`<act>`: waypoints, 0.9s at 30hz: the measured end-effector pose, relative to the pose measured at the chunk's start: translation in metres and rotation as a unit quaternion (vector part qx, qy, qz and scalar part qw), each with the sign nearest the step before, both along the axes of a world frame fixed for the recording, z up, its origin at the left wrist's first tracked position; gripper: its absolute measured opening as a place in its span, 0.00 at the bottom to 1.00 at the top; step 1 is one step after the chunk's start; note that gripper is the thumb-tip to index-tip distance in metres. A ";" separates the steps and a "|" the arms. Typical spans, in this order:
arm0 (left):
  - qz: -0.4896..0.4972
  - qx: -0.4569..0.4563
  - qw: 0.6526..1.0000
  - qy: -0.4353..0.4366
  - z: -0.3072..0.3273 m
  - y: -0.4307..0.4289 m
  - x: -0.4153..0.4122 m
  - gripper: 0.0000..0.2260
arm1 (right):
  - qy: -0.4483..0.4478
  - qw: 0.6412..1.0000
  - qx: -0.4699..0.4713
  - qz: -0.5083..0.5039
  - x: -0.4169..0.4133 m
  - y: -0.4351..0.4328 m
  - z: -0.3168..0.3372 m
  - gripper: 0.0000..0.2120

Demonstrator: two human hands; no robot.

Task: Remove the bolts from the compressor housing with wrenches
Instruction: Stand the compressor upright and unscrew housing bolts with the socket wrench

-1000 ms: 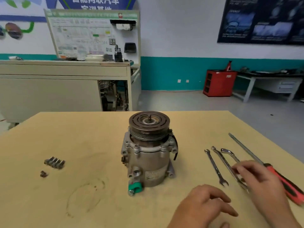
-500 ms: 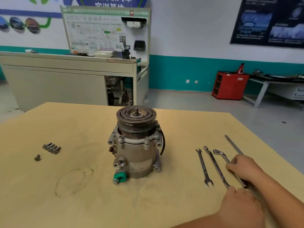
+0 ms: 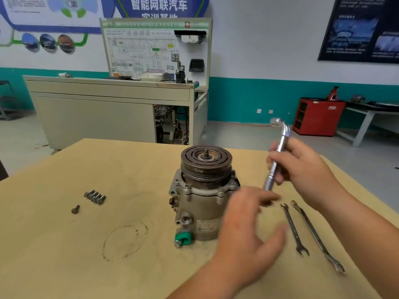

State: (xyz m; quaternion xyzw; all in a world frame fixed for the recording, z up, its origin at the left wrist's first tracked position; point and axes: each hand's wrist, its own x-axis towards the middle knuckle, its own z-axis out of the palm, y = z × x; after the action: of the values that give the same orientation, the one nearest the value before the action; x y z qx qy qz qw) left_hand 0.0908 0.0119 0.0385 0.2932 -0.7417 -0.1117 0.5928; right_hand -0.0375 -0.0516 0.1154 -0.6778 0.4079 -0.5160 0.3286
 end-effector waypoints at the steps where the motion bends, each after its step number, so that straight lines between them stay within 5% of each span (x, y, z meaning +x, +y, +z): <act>1: 0.030 -0.013 0.998 0.046 0.006 -0.003 0.023 0.12 | -0.002 0.999 -0.017 0.037 0.019 0.003 0.007 0.08; 4: 0.095 0.027 0.988 0.121 0.025 -0.021 0.082 0.13 | 0.076 0.990 -0.099 0.073 0.071 0.002 0.023 0.05; 12: 0.138 0.122 0.981 0.059 0.026 -0.059 0.140 0.11 | 0.252 0.951 -0.181 0.006 0.133 -0.024 0.022 0.10; 27: 0.096 0.088 0.989 0.063 0.011 -0.065 0.131 0.08 | 0.218 0.968 -0.119 0.030 0.122 -0.033 0.016 0.08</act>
State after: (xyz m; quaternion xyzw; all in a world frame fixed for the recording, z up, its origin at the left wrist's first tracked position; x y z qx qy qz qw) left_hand 0.2217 -0.0528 0.0495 0.4068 -0.6585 -0.1376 0.6180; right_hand 0.0847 -0.0842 0.1317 -0.8198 0.3852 -0.3905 0.1644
